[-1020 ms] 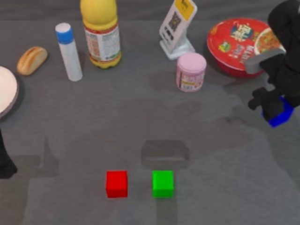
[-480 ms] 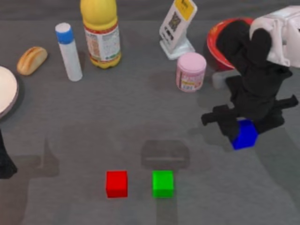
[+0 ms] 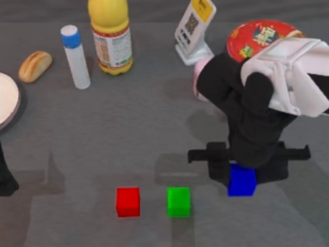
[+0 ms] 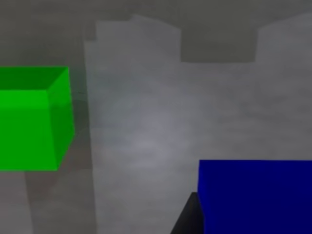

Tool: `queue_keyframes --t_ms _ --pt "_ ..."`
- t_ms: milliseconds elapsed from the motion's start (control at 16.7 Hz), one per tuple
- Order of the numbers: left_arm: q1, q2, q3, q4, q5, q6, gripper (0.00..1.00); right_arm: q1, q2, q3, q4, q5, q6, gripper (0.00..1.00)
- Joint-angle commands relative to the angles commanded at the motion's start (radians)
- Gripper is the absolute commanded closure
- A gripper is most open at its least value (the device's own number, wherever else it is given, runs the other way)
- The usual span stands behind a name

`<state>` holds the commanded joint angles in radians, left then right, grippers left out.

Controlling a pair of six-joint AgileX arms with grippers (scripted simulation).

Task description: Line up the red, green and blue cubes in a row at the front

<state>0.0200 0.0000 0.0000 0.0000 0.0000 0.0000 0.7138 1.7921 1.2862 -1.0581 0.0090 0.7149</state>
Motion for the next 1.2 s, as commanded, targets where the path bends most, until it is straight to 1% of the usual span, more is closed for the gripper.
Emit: queue_keyframes --t_ms 420,840,1140,1200 --pt "0.0 0.0 0.0 0.0 0.0 0.0 0.0 0.005 0.003 -0.013 0.019 -0.001 0.013 1.0" --pt "0.0 0.0 0.0 0.0 0.0 0.0 0.0 0.011 0.087 -0.157 0.251 0.0 0.018 1.0" --pt "0.0 0.0 0.0 0.0 0.0 0.0 0.0 0.013 0.097 -0.171 0.272 0.001 0.019 1.0" --pt "0.0 0.0 0.0 0.0 0.0 0.0 0.0 0.013 0.097 -0.171 0.272 0.001 0.019 0.92"
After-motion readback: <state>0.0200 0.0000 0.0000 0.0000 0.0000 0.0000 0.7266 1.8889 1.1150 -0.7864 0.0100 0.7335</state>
